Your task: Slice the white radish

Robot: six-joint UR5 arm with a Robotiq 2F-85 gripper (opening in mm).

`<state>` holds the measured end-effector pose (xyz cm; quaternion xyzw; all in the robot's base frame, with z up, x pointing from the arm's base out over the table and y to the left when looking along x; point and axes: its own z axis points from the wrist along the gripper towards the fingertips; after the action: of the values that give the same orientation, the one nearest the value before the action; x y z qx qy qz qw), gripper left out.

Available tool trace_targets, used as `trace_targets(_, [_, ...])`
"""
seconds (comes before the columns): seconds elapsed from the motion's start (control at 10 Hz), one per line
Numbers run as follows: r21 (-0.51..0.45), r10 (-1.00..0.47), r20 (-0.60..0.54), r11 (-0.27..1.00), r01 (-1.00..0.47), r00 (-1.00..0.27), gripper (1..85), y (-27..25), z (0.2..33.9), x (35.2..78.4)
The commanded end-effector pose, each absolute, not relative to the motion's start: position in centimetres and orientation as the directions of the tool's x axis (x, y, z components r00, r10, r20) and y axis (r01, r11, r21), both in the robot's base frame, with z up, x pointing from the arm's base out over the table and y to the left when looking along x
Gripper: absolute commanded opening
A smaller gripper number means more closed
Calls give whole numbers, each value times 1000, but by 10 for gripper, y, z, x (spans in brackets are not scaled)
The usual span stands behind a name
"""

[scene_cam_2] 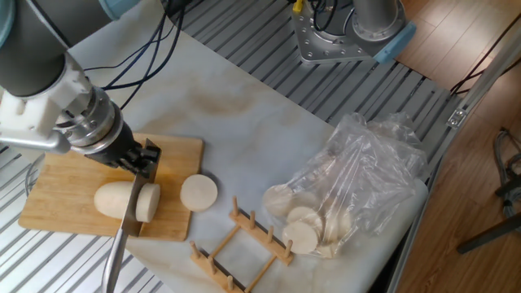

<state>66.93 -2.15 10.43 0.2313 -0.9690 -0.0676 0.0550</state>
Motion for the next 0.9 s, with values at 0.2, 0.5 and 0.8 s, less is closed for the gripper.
trace_targets(0.2, [123, -421, 64, 903, -411, -905, 177, -11, 106, 703])
trace_targets(0.5, [108, -420, 74, 905, -411, -905, 127, -18, 104, 700])
trace_targets(0.8, [88, -424, 127, 905, -415, -897, 17, -33, 103, 681])
